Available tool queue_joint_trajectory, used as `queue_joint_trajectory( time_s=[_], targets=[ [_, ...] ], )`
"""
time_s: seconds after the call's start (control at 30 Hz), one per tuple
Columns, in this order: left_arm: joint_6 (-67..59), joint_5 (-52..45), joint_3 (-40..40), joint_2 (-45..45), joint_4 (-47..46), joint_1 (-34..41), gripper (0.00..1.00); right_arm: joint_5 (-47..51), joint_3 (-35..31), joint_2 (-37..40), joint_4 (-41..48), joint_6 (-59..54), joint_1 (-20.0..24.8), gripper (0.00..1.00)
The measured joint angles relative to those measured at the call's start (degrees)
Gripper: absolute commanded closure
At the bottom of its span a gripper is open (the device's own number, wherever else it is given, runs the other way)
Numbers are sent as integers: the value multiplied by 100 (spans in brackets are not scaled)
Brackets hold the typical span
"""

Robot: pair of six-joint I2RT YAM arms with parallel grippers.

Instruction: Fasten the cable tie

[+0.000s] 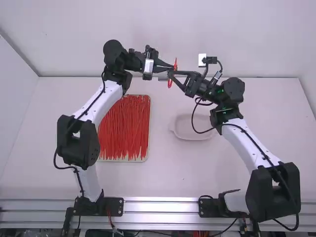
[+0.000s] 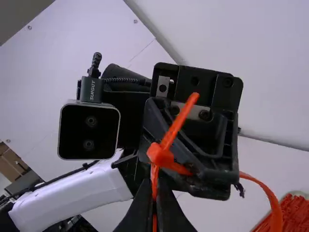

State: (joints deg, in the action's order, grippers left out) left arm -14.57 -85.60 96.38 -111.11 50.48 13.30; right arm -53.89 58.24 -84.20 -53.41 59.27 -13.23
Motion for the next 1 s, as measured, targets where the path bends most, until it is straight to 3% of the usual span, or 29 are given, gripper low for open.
queue_joint_trajectory(
  time_s=[0.17, 0.3, 0.4, 0.53, 0.63, 0.8, 1.0],
  targets=[
    [223, 170, -553, 0, 1480, 4, 99, -68, 0, 0, 46, 48, 0, 100],
    [1123, 382, -968, -7, 3333, -11, 99, -278, -2, 4, -50, 57, -11, 100],
    [1878, 400, -1084, -11, 4002, -61, 99, -396, -2, 37, -44, 52, -33, 100],
    [2435, 374, -1084, -11, 3915, -61, 99, -363, -2, 37, -28, 31, -50, 98],
    [2656, 328, -1082, -22, 3543, -101, 98, -282, 17, 46, 61, -2, -87, 70],
    [2896, 184, -994, -24, 2942, -160, 98, -210, 87, 63, 326, -76, -140, 56],
    [3274, 236, -782, -22, 2197, -251, 98, -212, 118, 81, 424, -114, -116, 49]
  ],
)
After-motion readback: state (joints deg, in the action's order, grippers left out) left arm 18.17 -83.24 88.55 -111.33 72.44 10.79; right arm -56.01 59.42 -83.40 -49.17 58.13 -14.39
